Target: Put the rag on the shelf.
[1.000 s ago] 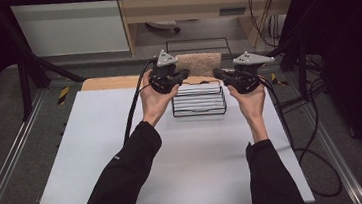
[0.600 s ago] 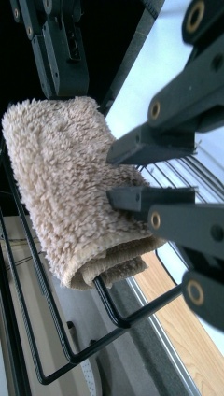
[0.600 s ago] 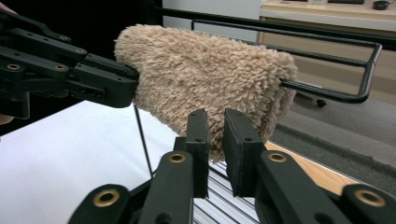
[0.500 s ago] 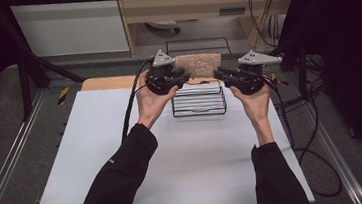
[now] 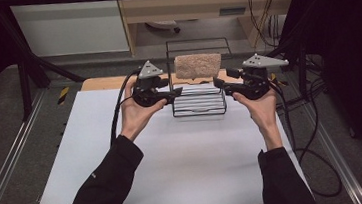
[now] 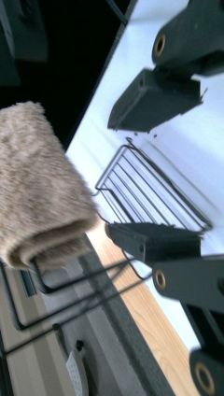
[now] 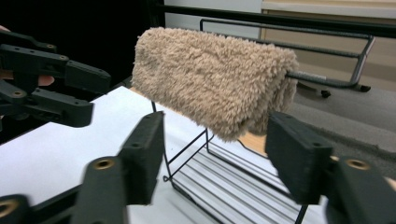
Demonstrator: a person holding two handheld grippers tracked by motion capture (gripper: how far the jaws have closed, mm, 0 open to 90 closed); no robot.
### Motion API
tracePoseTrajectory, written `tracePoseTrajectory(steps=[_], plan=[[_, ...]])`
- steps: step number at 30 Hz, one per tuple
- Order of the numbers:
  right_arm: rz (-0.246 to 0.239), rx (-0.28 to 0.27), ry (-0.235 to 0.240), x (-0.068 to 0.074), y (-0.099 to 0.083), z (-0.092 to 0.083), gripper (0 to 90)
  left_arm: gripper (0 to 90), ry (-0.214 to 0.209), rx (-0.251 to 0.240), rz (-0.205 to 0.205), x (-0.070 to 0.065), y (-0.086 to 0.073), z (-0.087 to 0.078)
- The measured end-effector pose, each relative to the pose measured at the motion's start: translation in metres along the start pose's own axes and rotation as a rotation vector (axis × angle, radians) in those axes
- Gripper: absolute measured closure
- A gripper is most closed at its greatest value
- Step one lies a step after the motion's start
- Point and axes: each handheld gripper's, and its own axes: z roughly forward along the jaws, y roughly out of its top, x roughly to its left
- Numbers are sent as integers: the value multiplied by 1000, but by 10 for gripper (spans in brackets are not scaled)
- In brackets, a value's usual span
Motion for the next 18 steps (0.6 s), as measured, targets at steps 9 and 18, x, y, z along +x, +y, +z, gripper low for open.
tracePoseTrajectory(steps=[9, 18], plan=[[20, 26, 5, 4, -17, -16, 105, 222, 21, 61, -6, 8, -44, -32], [59, 68, 23, 5, -54, -27, 47, 107, 60, 123, -63, 16, -112, -62]])
